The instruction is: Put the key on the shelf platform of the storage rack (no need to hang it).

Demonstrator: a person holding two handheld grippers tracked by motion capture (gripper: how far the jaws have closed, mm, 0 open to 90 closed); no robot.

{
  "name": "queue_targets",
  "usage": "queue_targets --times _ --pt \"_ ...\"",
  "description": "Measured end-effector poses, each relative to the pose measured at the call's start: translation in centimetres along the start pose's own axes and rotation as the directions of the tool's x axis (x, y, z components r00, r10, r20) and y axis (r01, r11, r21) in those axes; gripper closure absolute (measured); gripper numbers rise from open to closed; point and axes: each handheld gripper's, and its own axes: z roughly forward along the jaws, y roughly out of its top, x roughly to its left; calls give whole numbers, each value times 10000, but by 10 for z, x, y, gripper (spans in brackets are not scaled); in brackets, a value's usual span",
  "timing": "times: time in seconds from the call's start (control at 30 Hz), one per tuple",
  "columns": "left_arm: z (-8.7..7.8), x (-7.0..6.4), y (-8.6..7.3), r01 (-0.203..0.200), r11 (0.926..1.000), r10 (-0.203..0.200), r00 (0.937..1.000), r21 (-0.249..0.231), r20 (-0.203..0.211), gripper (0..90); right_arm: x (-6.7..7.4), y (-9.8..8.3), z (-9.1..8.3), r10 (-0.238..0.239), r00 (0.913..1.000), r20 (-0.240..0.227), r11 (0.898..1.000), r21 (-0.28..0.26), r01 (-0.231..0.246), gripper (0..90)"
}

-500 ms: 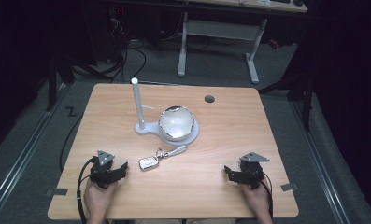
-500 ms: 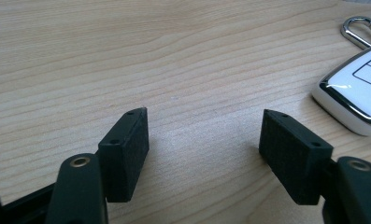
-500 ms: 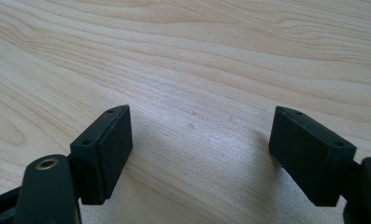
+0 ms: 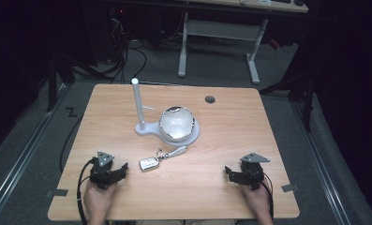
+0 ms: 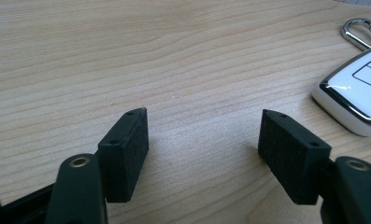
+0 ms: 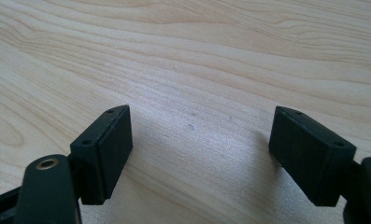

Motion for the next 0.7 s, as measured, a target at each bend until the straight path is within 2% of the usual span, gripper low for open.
queue_targets --times 0.07,0.3,0.37,0.7 --pt "0 0 -1 -123 9999 123 9999 -78 -25 333 0 0 0 -6 10000 3 10000 -3 6 219" --pt "0 0 -2 -164 9998 164 9999 -57 -13 319 0 0 0 11 10000 -2 10000 -13 -11 219" --pt "0 -1 -2 -54 9999 53 9999 -123 -101 326 0 0 0 12 10000 -5 10000 -13 -12 219" --pt "2 -2 -4 -66 9995 60 9998 -294 -187 311 0 0 0 16 10000 -3 10000 -16 -16 219"
